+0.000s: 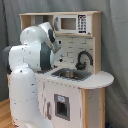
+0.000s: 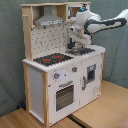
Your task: Play with the kitchen
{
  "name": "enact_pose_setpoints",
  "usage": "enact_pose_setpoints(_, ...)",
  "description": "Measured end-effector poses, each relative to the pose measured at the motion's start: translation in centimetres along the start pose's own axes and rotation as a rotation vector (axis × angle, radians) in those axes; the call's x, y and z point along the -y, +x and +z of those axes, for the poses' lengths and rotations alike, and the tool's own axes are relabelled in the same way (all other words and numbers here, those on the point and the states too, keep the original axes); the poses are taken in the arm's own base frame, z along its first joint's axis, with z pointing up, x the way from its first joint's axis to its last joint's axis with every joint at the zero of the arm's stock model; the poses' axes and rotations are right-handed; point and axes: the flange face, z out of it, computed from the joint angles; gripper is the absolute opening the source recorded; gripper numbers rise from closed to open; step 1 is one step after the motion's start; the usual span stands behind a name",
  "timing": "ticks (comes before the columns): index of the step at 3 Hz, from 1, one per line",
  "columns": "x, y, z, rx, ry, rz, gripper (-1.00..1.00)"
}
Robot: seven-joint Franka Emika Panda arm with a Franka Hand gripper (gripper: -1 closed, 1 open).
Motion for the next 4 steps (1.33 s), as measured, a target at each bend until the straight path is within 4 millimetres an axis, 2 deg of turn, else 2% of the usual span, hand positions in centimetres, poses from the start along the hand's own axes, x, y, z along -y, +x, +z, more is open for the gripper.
enact_pose_setpoints(1,1.0,0.6,-3.7,-0.014,-0.017,-0.020,1.00)
enact_pose_setpoints(2,3.3,1.2,-7.0,-0.022,-0.056,-0.056,1.00)
enact_pose_setpoints(4,9.4,2.4,-10.7,-0.022,-0.210,-0.152,1.00)
